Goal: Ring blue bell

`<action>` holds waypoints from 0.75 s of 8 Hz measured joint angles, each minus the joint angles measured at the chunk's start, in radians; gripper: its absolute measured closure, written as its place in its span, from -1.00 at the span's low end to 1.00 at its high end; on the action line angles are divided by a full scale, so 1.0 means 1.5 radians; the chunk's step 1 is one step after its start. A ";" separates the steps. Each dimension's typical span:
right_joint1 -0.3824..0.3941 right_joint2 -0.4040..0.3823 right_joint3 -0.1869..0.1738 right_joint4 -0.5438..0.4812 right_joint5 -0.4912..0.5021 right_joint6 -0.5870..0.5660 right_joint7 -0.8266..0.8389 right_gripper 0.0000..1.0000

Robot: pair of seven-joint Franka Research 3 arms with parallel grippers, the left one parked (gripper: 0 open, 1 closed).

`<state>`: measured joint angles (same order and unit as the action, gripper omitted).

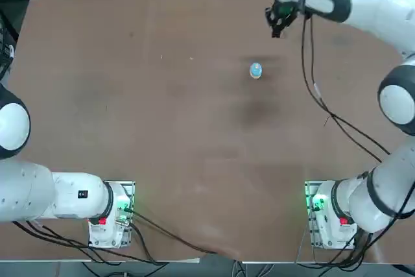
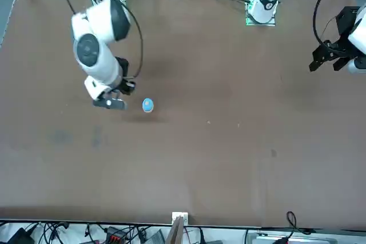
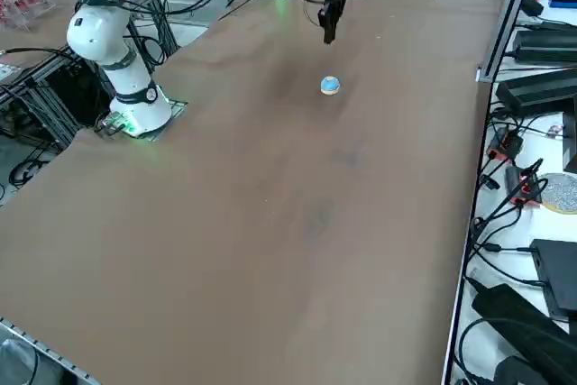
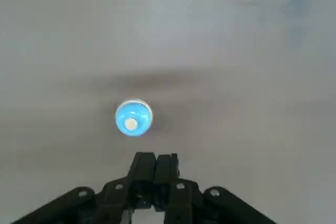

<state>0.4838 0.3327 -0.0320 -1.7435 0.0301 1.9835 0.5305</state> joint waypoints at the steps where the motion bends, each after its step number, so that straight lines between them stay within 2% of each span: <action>1: 0.005 0.011 0.000 -0.020 0.000 0.046 0.005 0.97; 3: 0.010 0.018 0.000 -0.072 0.000 0.120 0.007 0.97; 6: 0.024 0.017 0.000 -0.126 0.000 0.170 0.011 0.97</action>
<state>0.5205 0.3577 -0.0327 -1.9329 0.0301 2.2387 0.5466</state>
